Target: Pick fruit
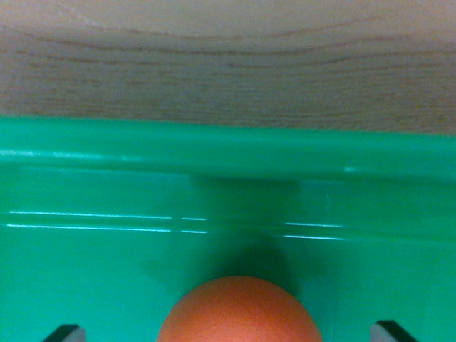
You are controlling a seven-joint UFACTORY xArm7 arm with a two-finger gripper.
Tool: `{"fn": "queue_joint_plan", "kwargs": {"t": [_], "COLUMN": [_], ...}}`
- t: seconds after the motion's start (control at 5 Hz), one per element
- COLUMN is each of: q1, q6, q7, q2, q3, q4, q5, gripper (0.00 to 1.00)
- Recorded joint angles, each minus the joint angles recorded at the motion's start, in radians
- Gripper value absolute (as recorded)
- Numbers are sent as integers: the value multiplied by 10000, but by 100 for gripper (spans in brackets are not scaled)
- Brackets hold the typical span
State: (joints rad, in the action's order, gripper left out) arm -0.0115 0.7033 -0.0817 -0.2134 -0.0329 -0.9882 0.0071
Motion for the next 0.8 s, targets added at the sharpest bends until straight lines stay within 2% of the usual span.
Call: {"fn": "queue_joint_plan", "kwargs": {"t": [0.2, 0.4, 0.6, 0.8], "q1": [13, 13, 24, 24], "q6": [-328, -328, -625, -625], "q7": [-53, -53, -101, -101], "q2": [-114, -114, -217, -217], "q3": [13, 13, 25, 25], "q4": [237, 237, 450, 450], "q5": [4, 4, 8, 8], "gripper": [0, 0, 0, 0]}}
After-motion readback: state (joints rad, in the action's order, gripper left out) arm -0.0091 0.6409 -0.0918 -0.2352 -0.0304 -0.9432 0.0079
